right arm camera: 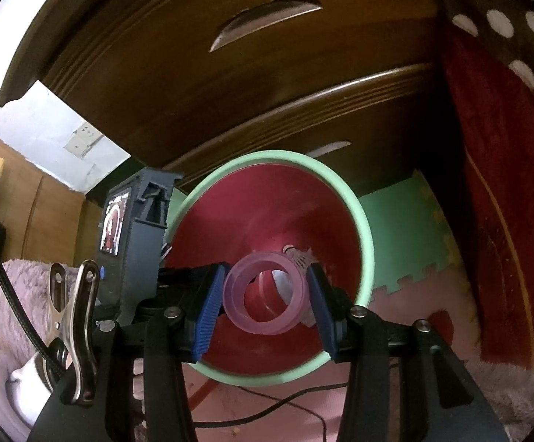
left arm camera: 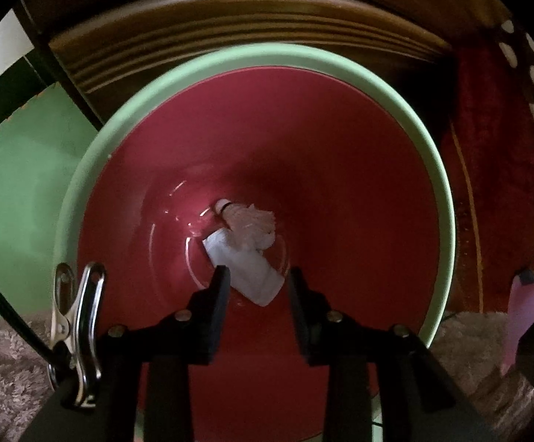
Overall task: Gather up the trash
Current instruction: 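Open the left tool over the bin to drop the shuttlecock, then open the right tool over the bin to drop the pink ring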
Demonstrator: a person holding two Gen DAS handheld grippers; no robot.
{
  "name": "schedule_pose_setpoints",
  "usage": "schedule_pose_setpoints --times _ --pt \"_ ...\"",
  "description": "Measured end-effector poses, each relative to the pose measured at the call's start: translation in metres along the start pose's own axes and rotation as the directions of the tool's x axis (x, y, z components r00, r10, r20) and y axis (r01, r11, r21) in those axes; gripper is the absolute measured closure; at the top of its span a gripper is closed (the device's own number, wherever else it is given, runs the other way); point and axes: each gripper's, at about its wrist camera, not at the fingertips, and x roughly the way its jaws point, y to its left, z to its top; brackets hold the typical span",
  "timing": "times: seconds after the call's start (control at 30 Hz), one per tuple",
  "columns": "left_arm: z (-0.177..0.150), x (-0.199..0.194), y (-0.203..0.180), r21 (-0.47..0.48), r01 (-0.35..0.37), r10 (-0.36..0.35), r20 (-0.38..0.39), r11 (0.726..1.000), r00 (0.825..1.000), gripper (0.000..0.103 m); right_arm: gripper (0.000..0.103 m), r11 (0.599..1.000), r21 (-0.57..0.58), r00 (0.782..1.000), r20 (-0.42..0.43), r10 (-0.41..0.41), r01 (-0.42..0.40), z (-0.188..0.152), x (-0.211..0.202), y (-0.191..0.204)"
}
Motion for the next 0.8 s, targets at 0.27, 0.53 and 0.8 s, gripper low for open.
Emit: schedule_pose_setpoints --times 0.27,0.53,0.8 --pt "0.002 -0.005 -0.005 0.005 -0.094 0.094 0.022 0.996 0.995 0.071 0.056 1.000 0.016 0.999 -0.034 0.023 -0.022 -0.002 0.009 -0.004" --pt "0.003 -0.022 0.008 -0.043 -0.136 0.138 0.053 0.990 0.989 0.071 0.056 0.998 0.055 0.993 -0.113 0.040 -0.034 -0.006 0.033 -0.009" --pt "0.004 -0.028 0.004 -0.035 -0.132 0.135 0.073 0.991 0.988 0.071 0.056 0.995 0.083 0.985 -0.160 0.060 -0.047 -0.011 0.045 -0.012"
